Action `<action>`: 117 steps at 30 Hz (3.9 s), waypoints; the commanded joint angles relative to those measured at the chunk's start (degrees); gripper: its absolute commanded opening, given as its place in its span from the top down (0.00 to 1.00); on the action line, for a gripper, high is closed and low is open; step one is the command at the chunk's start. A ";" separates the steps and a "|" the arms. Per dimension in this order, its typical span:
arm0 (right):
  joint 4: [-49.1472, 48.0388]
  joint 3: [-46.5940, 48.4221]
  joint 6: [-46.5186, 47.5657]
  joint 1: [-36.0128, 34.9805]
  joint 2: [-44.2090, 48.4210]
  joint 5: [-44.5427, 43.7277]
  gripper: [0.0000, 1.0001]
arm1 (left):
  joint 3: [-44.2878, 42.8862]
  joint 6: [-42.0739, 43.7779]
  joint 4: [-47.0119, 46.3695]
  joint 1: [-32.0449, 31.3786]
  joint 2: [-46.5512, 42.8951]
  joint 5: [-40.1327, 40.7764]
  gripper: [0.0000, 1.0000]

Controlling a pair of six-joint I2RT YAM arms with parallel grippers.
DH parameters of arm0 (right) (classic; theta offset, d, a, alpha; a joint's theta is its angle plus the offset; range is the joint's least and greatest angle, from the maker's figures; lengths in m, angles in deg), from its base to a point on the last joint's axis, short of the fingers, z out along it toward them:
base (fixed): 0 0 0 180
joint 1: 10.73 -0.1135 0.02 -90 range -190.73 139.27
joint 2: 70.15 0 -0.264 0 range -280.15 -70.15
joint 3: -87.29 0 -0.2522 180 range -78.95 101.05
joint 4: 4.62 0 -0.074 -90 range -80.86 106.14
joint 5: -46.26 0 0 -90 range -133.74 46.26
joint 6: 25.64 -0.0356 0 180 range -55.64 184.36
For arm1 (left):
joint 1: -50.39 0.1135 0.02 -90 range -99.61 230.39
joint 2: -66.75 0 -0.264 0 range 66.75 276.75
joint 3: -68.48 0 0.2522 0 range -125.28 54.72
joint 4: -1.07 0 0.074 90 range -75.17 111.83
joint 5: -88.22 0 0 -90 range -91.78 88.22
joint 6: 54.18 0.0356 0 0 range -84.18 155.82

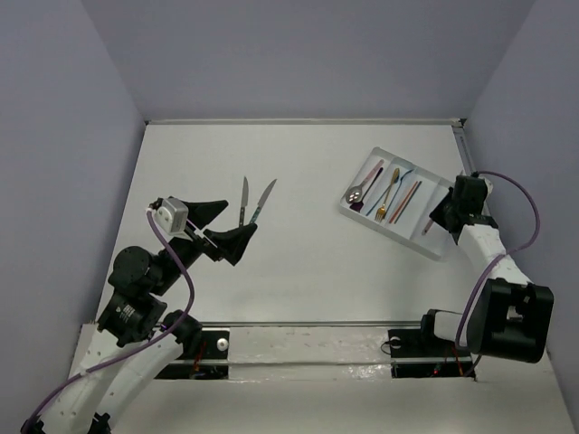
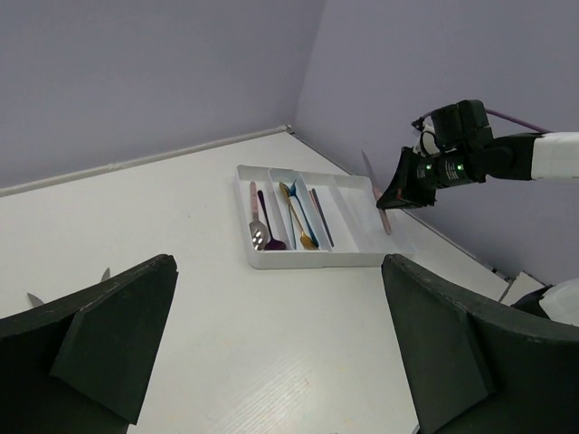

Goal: Sort the eating utensils into containers

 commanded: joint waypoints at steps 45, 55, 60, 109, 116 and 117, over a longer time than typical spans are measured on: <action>2.11 59.64 -5.44 -63.10 -57.41 -13.86 0.26 | -1.92 0.89 -1.09 0.91 0.86 3.66 0.01; 8.09 66.78 -6.32 -66.01 -64.98 -19.21 0.28 | -1.92 0.63 -1.36 0.91 0.77 2.51 0.01; 9.75 65.72 -6.59 -66.01 -65.95 -21.32 0.42 | -1.74 0.62 -1.53 0.91 0.85 2.16 0.01; -8.43 -2.66 -0.44 -3.87 -4.33 -7.51 1.00 | -1.74 0.62 -1.53 -0.14 -0.46 1.63 0.01; -7.21 -2.31 0.62 -3.87 -5.04 -10.95 0.58 | -1.83 0.62 -1.53 -0.14 -0.29 1.63 0.01; -6.86 -2.22 0.88 -3.87 -4.69 -10.87 0.55 | -1.83 0.62 -1.53 -0.14 -0.29 1.55 0.01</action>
